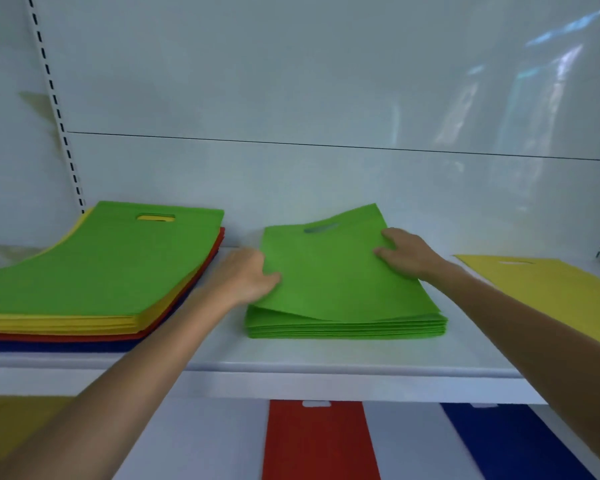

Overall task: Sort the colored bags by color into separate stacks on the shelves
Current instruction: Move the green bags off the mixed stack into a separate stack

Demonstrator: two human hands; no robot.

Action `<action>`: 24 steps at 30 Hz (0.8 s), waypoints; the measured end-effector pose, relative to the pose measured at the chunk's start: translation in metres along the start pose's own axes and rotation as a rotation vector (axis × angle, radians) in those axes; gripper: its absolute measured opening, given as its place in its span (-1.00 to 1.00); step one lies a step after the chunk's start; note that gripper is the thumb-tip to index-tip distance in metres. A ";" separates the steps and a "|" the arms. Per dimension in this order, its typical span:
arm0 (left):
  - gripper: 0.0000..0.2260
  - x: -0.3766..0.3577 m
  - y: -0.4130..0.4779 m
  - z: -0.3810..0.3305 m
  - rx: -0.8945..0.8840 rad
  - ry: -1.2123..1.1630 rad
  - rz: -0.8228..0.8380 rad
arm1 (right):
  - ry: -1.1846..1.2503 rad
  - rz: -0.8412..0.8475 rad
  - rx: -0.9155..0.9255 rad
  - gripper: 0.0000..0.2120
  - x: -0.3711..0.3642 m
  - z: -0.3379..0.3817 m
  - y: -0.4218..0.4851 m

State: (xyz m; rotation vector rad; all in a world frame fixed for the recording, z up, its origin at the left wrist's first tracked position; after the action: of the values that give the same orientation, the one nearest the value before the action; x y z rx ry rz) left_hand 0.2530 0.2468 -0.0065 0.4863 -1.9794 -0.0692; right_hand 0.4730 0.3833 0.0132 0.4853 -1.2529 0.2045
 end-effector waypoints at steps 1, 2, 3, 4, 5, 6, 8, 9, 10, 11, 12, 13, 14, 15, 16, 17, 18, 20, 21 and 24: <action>-0.64 -0.009 -0.003 0.004 0.028 0.010 0.027 | -0.036 0.062 -0.017 -0.56 -0.012 -0.006 0.001; -0.64 -0.016 -0.007 0.006 0.055 0.021 0.047 | -0.070 0.125 -0.034 -0.55 -0.024 -0.013 0.001; -0.64 -0.021 -0.010 0.008 0.076 0.025 0.055 | -0.093 0.180 -0.050 -0.54 -0.035 -0.019 0.002; -0.64 -0.023 -0.011 0.010 0.094 0.017 0.054 | -0.100 0.212 -0.055 -0.56 -0.044 -0.023 0.003; -0.64 -0.024 -0.012 0.010 0.106 0.003 0.046 | -0.090 0.218 -0.059 -0.58 -0.049 -0.026 0.003; -0.66 -0.023 -0.012 0.010 0.117 -0.014 0.039 | -0.070 0.204 -0.061 -0.59 -0.051 -0.028 0.005; -0.77 -0.025 -0.009 0.012 0.135 -0.040 0.047 | -0.047 0.188 -0.072 -0.59 -0.050 -0.028 0.006; -0.79 -0.026 -0.007 0.013 0.144 -0.041 0.057 | -0.046 0.191 -0.074 -0.58 -0.049 -0.028 0.006; -0.77 -0.027 -0.006 0.013 0.157 -0.036 0.065 | -0.052 0.193 -0.071 -0.57 -0.049 -0.028 0.007; -0.71 -0.026 -0.004 0.013 0.171 -0.023 0.066 | -0.064 0.192 -0.066 -0.57 -0.049 -0.028 0.009; -0.68 -0.024 -0.002 0.013 0.182 -0.007 0.067 | -0.074 0.189 -0.061 -0.57 -0.048 -0.028 0.010; -0.66 -0.021 0.001 0.012 0.186 0.002 0.072 | -0.080 0.193 -0.059 -0.57 -0.047 -0.028 0.010; -0.67 -0.017 0.005 0.012 0.184 -0.002 0.080 | -0.082 0.200 -0.062 -0.58 -0.046 -0.028 0.012; -0.68 -0.011 0.009 0.012 0.177 -0.013 0.085 | -0.084 0.205 -0.069 -0.59 -0.045 -0.028 0.012; -0.71 -0.004 0.013 0.013 0.165 -0.023 0.083 | -0.090 0.205 -0.074 -0.61 -0.043 -0.027 0.013; -0.75 0.004 0.017 0.015 0.154 -0.032 0.070 | -0.097 0.198 -0.080 -0.62 -0.040 -0.025 0.013; -0.79 0.015 0.021 0.017 0.141 -0.039 0.044 | -0.100 0.169 -0.081 -0.63 -0.036 -0.021 0.015; -0.80 0.038 0.025 0.024 0.115 -0.042 -0.018 | -0.082 0.035 -0.071 -0.64 -0.025 -0.010 0.019; -0.81 0.048 0.026 0.028 0.108 -0.041 -0.045 | -0.051 -0.046 -0.064 -0.65 -0.018 -0.004 0.020; -0.92 0.077 0.022 0.054 0.097 -0.048 -0.094 | 0.047 -0.188 -0.021 -0.69 -0.008 0.034 0.024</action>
State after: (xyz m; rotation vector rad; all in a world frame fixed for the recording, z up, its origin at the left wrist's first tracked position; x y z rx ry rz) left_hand 0.1702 0.2301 0.0404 0.6454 -2.0130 -0.0442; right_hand 0.4315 0.3891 0.0195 0.5736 -1.1548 0.0440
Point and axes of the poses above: each hand's wrist, its own y-axis towards the middle knuckle, its own x-axis out of the back of the hand, z = x × y, the point moved 8 cm from there along y, towards the middle knuckle, and after that the axes turned 10 degrees about -y, right-handed, at the moved point
